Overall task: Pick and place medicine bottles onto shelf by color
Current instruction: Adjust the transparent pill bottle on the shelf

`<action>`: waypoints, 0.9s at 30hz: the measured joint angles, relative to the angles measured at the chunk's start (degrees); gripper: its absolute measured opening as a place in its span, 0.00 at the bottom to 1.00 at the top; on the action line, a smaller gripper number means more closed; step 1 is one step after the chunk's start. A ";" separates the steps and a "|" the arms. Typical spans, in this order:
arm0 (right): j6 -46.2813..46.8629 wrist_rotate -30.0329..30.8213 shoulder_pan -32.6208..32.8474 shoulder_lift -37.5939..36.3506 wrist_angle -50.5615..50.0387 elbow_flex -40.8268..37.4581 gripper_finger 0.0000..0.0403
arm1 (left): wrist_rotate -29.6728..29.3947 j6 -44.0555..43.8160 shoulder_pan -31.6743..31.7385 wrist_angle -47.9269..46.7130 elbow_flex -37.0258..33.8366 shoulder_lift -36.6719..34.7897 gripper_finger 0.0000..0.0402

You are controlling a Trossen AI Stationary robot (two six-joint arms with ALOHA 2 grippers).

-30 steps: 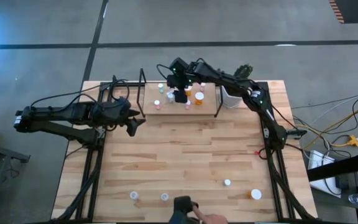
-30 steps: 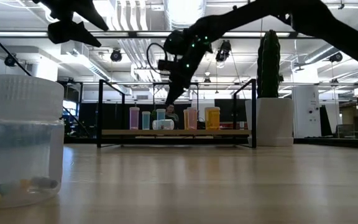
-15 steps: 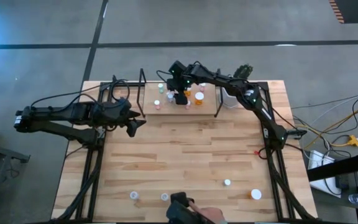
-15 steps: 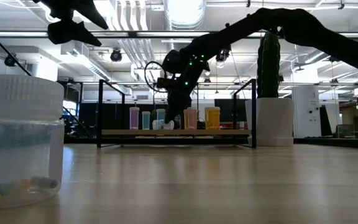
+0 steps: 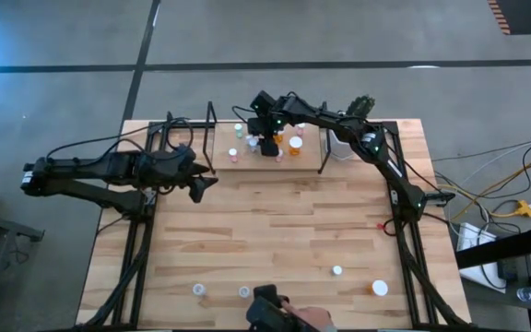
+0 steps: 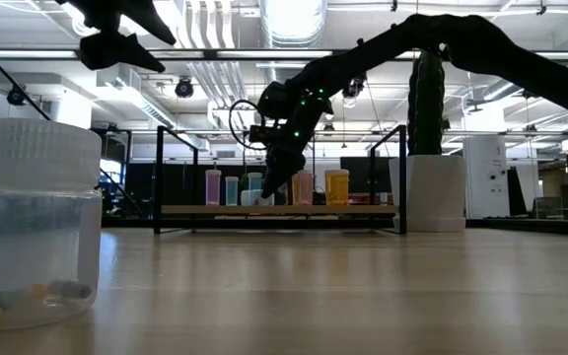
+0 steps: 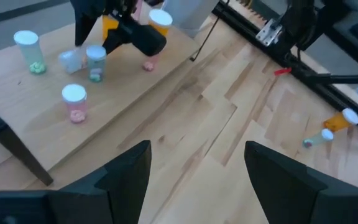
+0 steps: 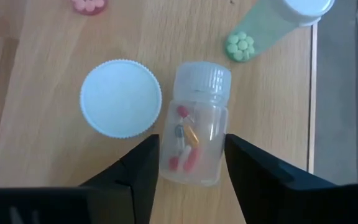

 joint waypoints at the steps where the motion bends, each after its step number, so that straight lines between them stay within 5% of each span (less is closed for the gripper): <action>1: 0.21 0.03 0.00 0.00 0.01 -0.06 0.42 | 0.00 -0.01 0.01 -0.12 0.00 0.00 0.60; 27: 5.78 1.24 -0.13 -5.48 0.12 -0.60 0.35 | -1.12 0.07 0.01 -0.36 0.21 0.32 0.60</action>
